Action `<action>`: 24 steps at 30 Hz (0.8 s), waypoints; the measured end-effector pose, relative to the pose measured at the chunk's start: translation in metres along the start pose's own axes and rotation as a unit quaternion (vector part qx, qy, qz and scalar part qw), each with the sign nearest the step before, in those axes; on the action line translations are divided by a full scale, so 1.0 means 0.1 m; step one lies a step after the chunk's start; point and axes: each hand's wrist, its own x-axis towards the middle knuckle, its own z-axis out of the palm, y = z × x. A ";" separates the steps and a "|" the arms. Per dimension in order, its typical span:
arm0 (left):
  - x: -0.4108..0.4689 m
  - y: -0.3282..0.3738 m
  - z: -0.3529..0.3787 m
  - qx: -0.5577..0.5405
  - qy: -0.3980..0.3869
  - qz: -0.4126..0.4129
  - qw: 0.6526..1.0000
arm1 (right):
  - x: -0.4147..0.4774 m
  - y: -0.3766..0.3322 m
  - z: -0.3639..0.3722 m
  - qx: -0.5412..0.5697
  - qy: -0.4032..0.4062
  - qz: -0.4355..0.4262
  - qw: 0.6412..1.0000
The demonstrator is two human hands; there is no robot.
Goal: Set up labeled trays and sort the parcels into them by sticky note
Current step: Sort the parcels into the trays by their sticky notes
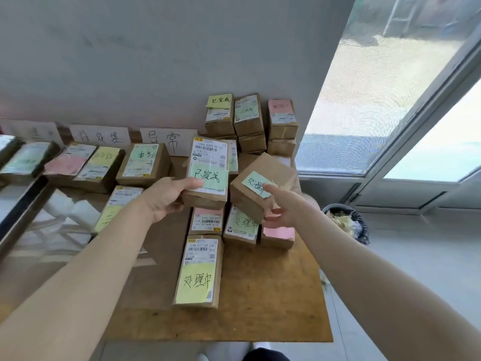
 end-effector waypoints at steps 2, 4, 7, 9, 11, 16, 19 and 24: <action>0.01 -0.03 -0.10 0.002 -0.010 0.002 1.000 | 0.01 0.06 0.07 0.035 0.001 0.006 0.999; 0.02 -0.05 -0.17 0.007 -0.022 0.005 1.000 | 0.03 0.12 0.11 0.046 0.007 0.000 0.999; 0.09 -0.10 -0.25 0.013 -0.036 0.006 0.999 | 0.08 0.17 0.17 0.059 0.009 -0.016 0.998; 0.14 -0.13 -0.24 0.014 -0.047 0.003 0.999 | 0.07 0.17 0.21 0.063 0.007 -0.027 0.998; 0.21 -0.16 -0.21 0.006 -0.058 -0.001 0.998 | 0.07 0.17 0.22 0.071 0.006 -0.036 0.997; 0.34 -0.23 -0.10 -0.039 -0.081 -0.003 0.996 | 0.03 0.25 0.17 0.123 -0.008 -0.057 0.991; 0.45 -0.28 -0.09 -0.032 -0.085 -0.008 0.996 | 0.04 0.27 0.15 0.152 -0.006 -0.057 0.987; 0.56 -0.32 -0.09 -0.021 -0.085 -0.019 0.996 | 0.01 0.28 0.14 0.156 -0.012 -0.052 0.986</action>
